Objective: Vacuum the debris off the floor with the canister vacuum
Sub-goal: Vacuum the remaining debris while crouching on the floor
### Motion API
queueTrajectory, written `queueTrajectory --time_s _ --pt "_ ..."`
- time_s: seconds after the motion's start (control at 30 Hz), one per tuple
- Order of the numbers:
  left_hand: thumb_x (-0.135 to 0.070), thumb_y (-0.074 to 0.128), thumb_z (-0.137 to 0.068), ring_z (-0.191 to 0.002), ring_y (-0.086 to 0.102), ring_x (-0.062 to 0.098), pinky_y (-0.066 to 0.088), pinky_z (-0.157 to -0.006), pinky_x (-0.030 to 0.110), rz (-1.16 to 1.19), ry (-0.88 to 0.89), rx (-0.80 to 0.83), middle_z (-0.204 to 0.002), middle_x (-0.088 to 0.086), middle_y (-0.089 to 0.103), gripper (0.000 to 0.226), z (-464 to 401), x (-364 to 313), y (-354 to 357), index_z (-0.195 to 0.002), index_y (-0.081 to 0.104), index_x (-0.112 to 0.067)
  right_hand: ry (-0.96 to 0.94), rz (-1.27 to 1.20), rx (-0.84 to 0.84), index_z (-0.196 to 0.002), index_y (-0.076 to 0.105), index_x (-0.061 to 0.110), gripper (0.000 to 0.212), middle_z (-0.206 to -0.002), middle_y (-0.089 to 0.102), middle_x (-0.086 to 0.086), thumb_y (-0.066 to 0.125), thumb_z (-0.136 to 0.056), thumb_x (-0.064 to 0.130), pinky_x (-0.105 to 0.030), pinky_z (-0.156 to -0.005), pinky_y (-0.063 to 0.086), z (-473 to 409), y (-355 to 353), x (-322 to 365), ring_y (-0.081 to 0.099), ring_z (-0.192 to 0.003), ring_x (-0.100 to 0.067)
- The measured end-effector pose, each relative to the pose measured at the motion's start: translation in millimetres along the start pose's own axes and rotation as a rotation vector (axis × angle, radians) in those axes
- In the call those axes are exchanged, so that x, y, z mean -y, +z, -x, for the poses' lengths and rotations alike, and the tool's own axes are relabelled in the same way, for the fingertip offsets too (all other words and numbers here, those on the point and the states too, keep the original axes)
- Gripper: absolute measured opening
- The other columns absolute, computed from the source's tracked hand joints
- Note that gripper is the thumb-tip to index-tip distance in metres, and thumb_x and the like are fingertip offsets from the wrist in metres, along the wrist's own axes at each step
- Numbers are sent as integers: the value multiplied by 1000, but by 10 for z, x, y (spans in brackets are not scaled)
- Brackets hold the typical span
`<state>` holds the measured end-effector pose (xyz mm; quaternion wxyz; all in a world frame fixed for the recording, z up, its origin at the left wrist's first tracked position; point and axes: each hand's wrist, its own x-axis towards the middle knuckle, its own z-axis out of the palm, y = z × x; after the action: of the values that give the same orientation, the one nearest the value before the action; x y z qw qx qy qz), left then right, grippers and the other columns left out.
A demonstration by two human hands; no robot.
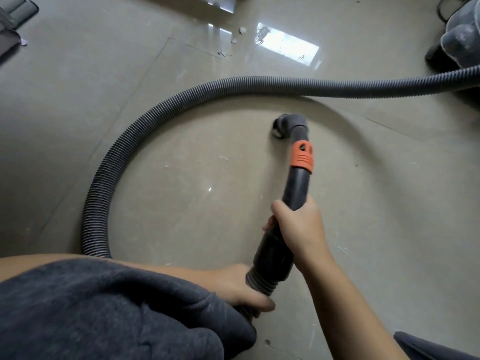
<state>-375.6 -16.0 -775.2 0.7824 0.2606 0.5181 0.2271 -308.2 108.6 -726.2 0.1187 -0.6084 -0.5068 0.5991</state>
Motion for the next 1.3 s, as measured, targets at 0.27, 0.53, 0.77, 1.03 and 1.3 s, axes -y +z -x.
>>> queueTrajectory --time_s 0.27,0.53,0.77,1.03,1.3 --pt "-10 68 -84 -53 54 4 45 -59 21 -71 -14 -11 -54 -10 58 30 9 -48 -66 -61 53 -21 42 -113 -130 -95 48 3 14 -59 57 -12 55 -83 2 -22 -41 46 -44 2 -123 61 -43 -16" --pt "-2 67 -82 -48 56 10 50 -51 24 -19 150 -240 -52 -7 57 23 -137 -378 -118 -76 49 -15 -252 -170 -47 -90 45 6 13 -53 54 -7 55 -85 -1 -29 -48 50 -139 -129 329 60 -47 -20" --pt "-7 64 -88 -48 57 17 48 -49 25 163 266 -392 -61 6 60 14 -233 -962 -728 -79 54 -8 -345 -158 -54 -93 45 7 15 -59 54 -8 55 -82 4 -29 -50 51 -908 155 1040 59 -45 -19" --pt "-10 62 -89 -49 54 18 49 -48 27 461 34 -272 -62 8 55 15 -297 -893 -737 -84 49 -8 -59 -105 -15 -86 49 7 7 -56 53 -6 55 -83 5 -36 -60 56 -1292 353 853 57 -38 -14" --pt "-5 63 -86 -48 55 23 50 -49 30 820 50 -365 -60 12 57 13 -1 -496 -446 -78 54 -1 -196 350 510 -88 44 8 13 -61 57 -12 55 -82 3 -29 -49 52 -819 1038 875 60 -44 -21"
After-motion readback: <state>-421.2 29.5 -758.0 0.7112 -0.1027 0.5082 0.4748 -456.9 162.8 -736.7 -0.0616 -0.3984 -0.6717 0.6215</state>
